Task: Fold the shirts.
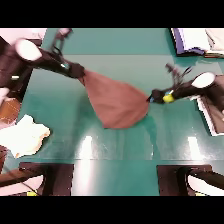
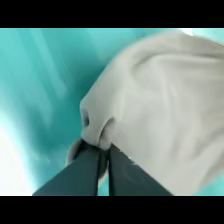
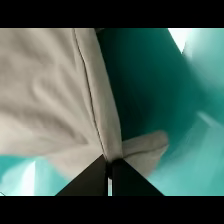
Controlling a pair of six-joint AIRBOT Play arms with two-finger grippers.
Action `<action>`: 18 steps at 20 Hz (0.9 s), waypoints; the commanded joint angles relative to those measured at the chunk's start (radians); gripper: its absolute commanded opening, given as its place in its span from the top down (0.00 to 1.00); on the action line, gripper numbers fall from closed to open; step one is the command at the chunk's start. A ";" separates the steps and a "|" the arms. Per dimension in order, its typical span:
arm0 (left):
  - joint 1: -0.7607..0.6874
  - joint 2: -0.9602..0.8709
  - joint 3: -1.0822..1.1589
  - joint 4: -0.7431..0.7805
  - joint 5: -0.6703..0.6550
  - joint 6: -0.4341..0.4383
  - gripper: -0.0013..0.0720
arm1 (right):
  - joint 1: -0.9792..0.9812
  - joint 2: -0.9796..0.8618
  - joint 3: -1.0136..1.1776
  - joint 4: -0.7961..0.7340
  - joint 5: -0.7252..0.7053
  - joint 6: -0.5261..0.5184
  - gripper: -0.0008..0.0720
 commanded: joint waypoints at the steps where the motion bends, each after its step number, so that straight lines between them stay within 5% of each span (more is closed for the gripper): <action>1: 0.001 0.229 0.104 0.076 -0.024 0.034 0.94 | -0.064 0.153 0.235 -0.035 0.147 0.001 0.96; 5: 0.000 0.427 0.196 0.064 -0.026 0.045 0.94 | -0.126 0.272 0.455 -0.035 0.226 0.059 0.96; 10: 0.000 0.438 0.169 0.067 -0.076 0.046 0.94 | -0.129 0.226 0.552 -0.035 0.246 0.082 0.97; 18: -0.025 0.370 -0.415 0.081 -0.091 0.048 0.94 | 0.033 0.075 0.353 -0.366 0.315 0.112 0.97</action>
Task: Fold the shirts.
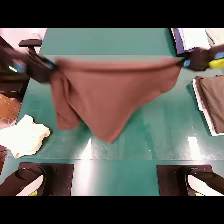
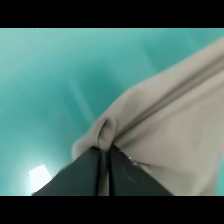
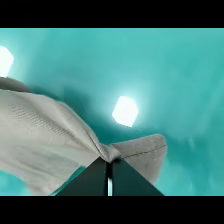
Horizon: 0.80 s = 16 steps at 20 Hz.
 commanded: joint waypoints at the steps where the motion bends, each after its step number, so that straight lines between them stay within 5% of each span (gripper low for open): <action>1: -0.050 -0.010 -0.289 -0.002 -0.014 0.002 0.94 | 0.076 -0.013 -0.148 -0.127 0.016 0.024 0.97; 7: -0.305 -0.004 -0.479 -0.172 -0.022 0.000 0.93 | 0.086 0.092 -0.353 -0.128 -0.038 0.039 0.97; 8: -0.307 -0.003 -0.468 -0.215 -0.024 0.001 0.83 | 0.086 0.107 -0.367 -0.129 -0.049 0.040 0.96; 9: -0.307 -0.002 -0.447 -0.230 -0.026 0.001 0.41 | 0.086 0.118 -0.376 -0.129 -0.059 0.040 0.96; 10: -0.307 -0.003 -0.416 -0.226 -0.030 0.000 0.17 | 0.086 0.126 -0.381 -0.128 -0.066 0.040 0.97; 16: -0.059 -0.009 -0.226 -0.130 0.031 -0.035 0.17 | 0.086 0.130 -0.385 -0.127 -0.074 0.041 0.96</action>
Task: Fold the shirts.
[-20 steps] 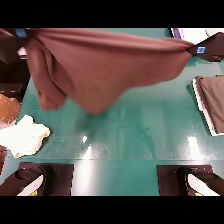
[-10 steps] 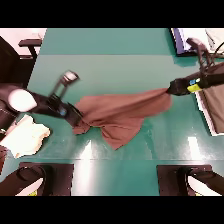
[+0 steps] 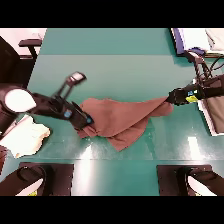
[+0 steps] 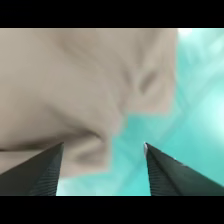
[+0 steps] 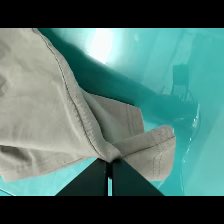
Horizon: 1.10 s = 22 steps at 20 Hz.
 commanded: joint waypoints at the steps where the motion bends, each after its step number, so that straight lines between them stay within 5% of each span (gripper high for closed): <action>1: 0.176 -0.022 0.054 0.036 0.057 -0.021 0.17 | 0.001 0.005 -0.007 0.000 -0.008 0.000 0.97; 9: 0.446 -0.406 0.054 -0.023 0.044 -0.019 0.17 | 0.001 0.005 -0.007 0.001 -0.011 0.001 0.96; 22: 0.419 -0.566 0.011 -0.095 0.097 0.016 0.18 | 0.001 0.005 -0.006 0.027 -0.057 0.001 0.96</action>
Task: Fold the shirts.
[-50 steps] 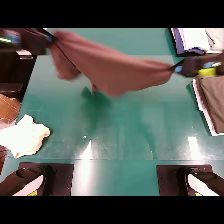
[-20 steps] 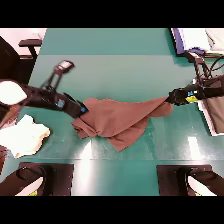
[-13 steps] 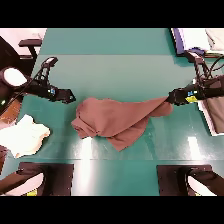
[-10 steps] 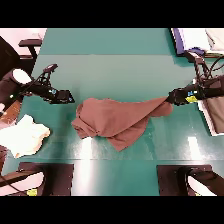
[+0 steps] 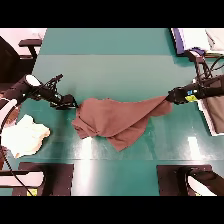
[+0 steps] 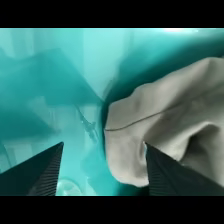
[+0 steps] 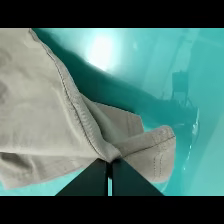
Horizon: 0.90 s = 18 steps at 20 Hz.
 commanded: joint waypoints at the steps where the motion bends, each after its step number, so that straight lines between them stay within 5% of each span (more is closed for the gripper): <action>1: -0.048 -0.014 -0.028 -0.008 0.049 0.003 0.18 | 0.001 0.001 0.000 0.018 -0.027 0.000 0.96; 2: -0.075 -0.018 -0.029 -0.008 0.067 0.002 0.18 | 0.001 0.001 0.000 0.017 -0.026 0.000 0.96; 6: -0.104 -0.016 -0.027 -0.034 0.093 0.001 0.88 | 0.001 0.001 0.000 0.016 -0.022 0.000 0.96; 7: -0.105 -0.013 -0.026 -0.033 0.095 0.001 0.94 | 0.001 0.001 0.000 0.016 -0.023 0.000 0.96; 18: 0.069 0.468 0.464 -0.019 0.061 0.001 0.94 | 0.000 0.001 0.518 -0.126 -0.017 -0.004 0.96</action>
